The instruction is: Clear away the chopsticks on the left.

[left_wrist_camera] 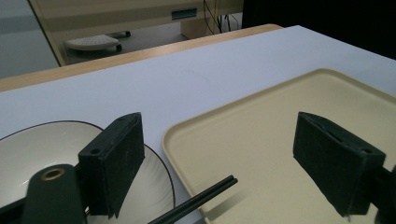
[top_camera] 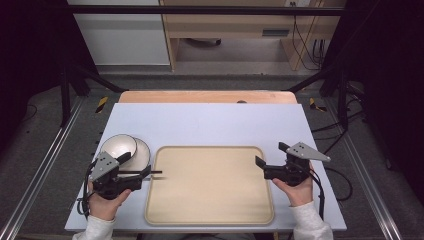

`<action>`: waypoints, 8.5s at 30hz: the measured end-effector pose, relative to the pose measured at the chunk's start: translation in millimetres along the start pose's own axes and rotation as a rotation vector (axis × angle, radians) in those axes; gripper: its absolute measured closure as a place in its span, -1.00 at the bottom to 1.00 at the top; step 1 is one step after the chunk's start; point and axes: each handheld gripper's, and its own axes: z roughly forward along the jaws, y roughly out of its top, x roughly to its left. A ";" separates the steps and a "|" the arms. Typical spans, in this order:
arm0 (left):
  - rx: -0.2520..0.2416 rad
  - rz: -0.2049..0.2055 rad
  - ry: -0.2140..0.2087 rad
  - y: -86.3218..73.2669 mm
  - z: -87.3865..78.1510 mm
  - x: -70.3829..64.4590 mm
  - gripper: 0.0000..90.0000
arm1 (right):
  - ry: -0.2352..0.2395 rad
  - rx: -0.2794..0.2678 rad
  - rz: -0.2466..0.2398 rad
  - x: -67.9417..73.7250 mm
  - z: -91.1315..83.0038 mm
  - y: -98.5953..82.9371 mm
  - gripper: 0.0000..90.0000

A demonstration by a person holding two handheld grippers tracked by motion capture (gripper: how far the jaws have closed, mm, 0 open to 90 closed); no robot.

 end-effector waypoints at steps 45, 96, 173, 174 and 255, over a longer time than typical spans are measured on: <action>0.170 -0.024 0.069 -64.2 -27.5 42.5 -0.57 | 0.029 0.048 -0.028 13.8 5.6 0.2 -0.90; 0.261 0.025 0.105 -72.5 -11.7 69.5 0.26 | 0.034 0.049 -0.026 12.8 5.1 0.8 -0.89; 0.348 0.039 0.058 -46.2 10.7 45.4 0.90 | 0.036 0.036 -0.013 10.4 0.5 3.5 -0.91; 0.347 0.043 0.057 -44.7 9.1 43.9 0.90 | 0.036 0.036 -0.013 10.4 0.5 3.5 -0.91; 0.119 -0.346 0.274 -66.7 39.9 -69.4 0.90 | 0.049 0.038 0.004 5.8 -1.5 0.8 -0.91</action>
